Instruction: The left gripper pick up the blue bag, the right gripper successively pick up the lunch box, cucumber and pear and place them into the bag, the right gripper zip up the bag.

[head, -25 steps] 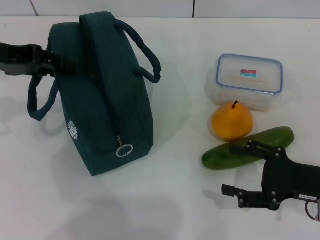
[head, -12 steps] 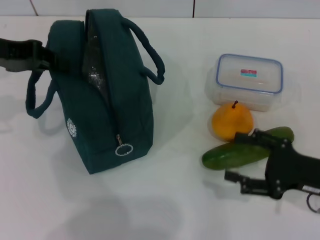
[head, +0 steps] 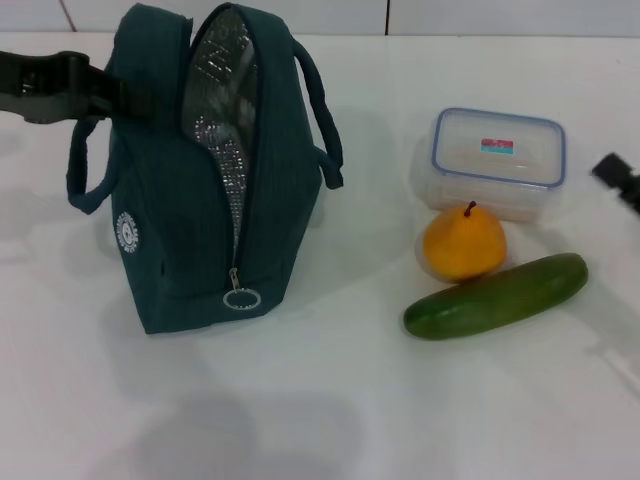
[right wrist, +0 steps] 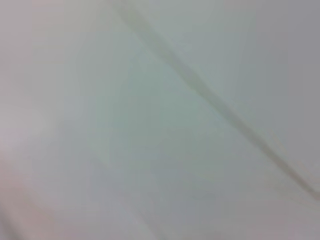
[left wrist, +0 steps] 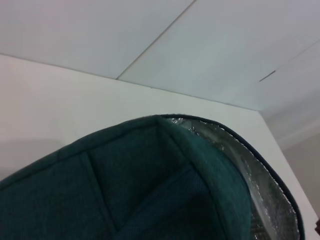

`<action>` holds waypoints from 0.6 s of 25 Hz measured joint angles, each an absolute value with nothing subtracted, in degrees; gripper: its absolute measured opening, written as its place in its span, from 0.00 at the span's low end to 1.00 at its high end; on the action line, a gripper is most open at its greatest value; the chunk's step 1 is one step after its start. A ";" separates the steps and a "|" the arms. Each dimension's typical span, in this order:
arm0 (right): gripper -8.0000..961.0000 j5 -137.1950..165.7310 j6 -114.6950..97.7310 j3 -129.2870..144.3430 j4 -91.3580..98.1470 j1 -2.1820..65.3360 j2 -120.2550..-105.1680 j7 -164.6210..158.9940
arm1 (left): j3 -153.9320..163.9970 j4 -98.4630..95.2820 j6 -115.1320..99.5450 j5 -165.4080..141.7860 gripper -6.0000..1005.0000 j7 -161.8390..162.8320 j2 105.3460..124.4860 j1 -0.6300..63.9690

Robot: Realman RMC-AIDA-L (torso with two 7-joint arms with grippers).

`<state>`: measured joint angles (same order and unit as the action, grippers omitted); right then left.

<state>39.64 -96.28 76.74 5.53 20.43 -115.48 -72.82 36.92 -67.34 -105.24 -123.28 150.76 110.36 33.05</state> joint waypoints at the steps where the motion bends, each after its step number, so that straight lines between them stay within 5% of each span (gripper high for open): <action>1: 0.90 38.06 -96.32 76.74 4.58 20.28 -115.48 -76.03 | 36.92 -67.25 -105.25 -123.28 0.05 150.76 110.29 33.04; 15: 0.90 30.88 -82.62 76.82 0.93 21.03 -115.53 -97.56 | 37.00 -67.24 -105.30 -123.20 0.05 151.06 110.25 33.81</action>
